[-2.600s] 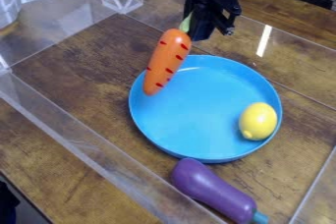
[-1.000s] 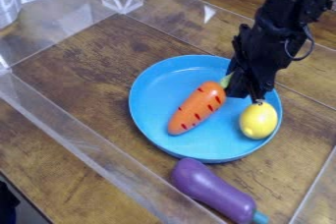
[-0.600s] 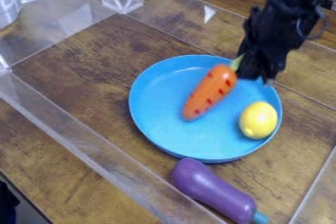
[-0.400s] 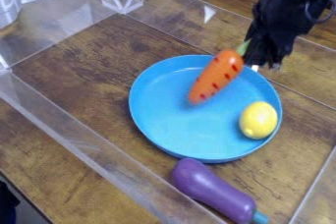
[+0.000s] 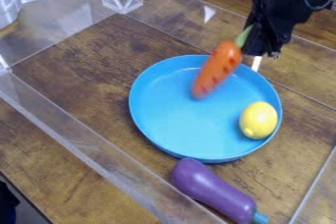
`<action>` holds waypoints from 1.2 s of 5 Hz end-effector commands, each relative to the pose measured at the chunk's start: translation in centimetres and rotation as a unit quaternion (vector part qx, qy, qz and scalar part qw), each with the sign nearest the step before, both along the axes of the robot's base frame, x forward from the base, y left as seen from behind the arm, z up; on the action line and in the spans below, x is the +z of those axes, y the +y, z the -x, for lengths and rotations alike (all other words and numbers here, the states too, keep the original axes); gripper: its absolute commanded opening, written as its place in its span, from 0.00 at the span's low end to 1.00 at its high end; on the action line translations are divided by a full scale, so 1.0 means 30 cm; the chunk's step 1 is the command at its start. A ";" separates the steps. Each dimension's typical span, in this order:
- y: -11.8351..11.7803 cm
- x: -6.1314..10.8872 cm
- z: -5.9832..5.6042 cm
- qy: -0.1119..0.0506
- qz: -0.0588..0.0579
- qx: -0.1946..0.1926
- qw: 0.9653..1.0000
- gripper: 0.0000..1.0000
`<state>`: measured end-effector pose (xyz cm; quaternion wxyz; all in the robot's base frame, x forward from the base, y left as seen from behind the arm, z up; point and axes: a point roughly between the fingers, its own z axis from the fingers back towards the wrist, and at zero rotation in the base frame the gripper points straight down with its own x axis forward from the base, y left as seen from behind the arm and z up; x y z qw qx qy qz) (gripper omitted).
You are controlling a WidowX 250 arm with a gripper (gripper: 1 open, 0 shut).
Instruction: Move the carrot to the right side
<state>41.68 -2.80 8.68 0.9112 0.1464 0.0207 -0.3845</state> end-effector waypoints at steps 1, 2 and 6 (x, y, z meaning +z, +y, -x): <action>0.033 0.086 -0.040 -0.043 0.004 0.014 0.999 0.00; 0.015 0.065 -0.059 -0.040 0.007 0.033 0.999 1.00; 0.021 -0.036 -0.094 -0.022 0.020 -0.032 0.999 1.00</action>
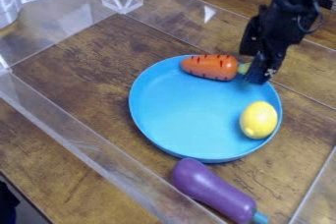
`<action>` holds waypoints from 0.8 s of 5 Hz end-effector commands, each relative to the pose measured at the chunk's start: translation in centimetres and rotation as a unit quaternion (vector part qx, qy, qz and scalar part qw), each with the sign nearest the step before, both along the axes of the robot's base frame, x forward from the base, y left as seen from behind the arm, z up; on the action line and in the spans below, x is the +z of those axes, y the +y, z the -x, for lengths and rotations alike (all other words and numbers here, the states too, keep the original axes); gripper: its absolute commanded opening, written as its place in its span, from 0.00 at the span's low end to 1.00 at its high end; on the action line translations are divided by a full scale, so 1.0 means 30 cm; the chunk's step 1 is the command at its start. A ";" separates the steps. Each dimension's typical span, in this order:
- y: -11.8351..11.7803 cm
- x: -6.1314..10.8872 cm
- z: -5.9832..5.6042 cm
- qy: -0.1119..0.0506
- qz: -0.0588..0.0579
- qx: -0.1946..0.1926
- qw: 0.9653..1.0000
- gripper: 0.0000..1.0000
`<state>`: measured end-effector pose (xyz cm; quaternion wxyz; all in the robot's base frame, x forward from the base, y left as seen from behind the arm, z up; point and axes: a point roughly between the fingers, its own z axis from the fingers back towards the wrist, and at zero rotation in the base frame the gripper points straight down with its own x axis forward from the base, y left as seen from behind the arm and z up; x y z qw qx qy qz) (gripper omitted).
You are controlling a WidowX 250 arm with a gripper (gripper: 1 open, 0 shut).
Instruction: Move the carrot to the right side
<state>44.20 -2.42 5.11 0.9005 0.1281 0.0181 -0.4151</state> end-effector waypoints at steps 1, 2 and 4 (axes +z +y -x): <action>-0.005 0.064 0.002 -0.028 0.008 -0.024 0.999 1.00; -0.022 0.051 0.015 -0.027 0.013 -0.050 0.998 1.00; -0.067 -0.002 0.012 -0.023 0.020 -0.058 0.998 1.00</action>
